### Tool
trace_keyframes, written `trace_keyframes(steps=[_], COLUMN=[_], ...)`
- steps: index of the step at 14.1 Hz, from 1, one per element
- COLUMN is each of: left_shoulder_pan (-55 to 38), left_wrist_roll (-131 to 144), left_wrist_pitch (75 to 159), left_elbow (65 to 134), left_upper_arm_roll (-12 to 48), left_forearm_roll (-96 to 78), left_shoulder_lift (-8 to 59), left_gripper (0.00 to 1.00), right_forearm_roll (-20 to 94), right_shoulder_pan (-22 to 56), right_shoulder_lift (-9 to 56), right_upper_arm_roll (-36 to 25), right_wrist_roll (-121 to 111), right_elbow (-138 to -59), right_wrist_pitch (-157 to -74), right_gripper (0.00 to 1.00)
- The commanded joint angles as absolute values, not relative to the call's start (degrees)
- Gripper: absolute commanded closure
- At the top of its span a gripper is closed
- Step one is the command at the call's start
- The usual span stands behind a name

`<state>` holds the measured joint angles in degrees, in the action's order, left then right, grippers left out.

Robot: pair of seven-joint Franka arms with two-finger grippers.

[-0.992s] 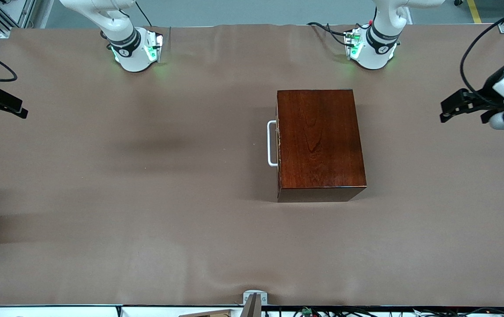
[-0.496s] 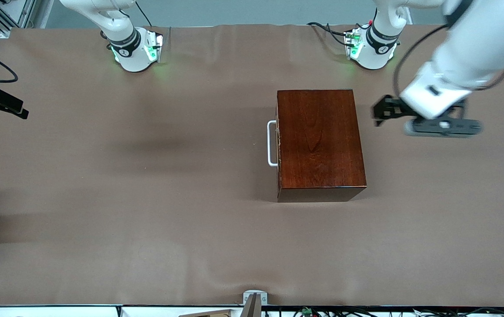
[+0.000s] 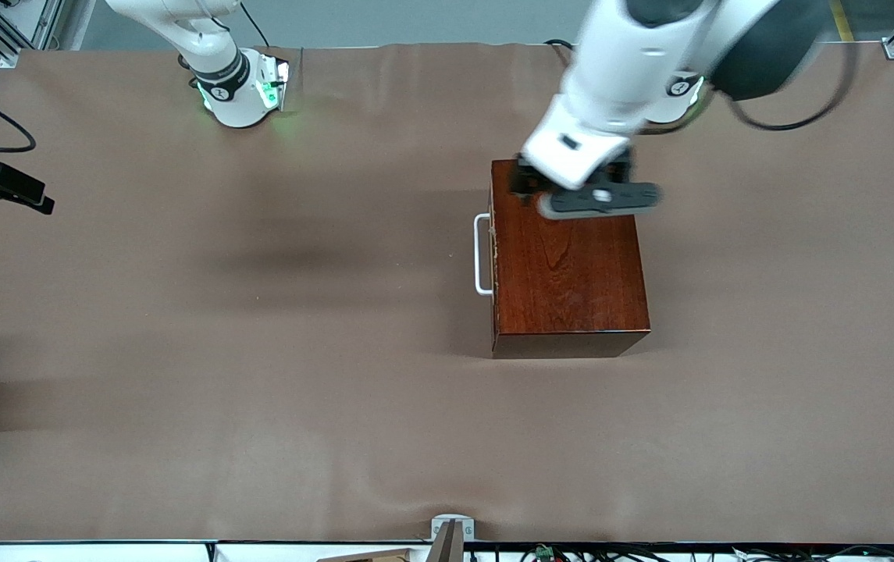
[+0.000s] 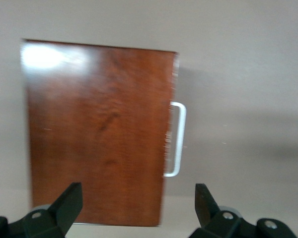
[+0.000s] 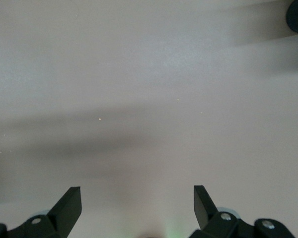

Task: Open drawer, take yellow block, close drawer
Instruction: 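Move the left gripper over the box to the white drawer handle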

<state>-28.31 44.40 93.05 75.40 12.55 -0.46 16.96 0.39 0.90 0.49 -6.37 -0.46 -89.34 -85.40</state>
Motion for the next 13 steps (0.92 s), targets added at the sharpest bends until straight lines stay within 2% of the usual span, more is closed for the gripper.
trace_keyframes(steps=[1, 7, 13], left_shoulder_pan=[-34.3, -45.2, -45.4], left_wrist_roll=[49.9, 54.8, 54.9], left_wrist_pitch=[95.1, 97.2, 96.7], left_elbow=[72.5, 71.7, 72.2], left_upper_arm_roll=[11.6, 10.1, 10.1], left_forearm_roll=[-0.7, 7.7, 11.8], left_shoulder_lift=[21.0, 28.4, 32.7], left_gripper=[0.0, 0.0, 0.0], right_forearm_roll=[1.1, 1.1, 1.1], right_shoulder_pan=[0.4, 0.4, 0.4], right_shoulder_lift=[0.9, 1.0, 1.1], right_upper_arm_roll=[-6.2, -6.2, -6.2], right_wrist_roll=[-0.2, -0.1, -0.1], right_elbow=[-88.3, -88.3, -88.3], right_wrist_pitch=[-85.3, -85.3, -85.3], right_gripper=[0.0, 0.0, 0.0])
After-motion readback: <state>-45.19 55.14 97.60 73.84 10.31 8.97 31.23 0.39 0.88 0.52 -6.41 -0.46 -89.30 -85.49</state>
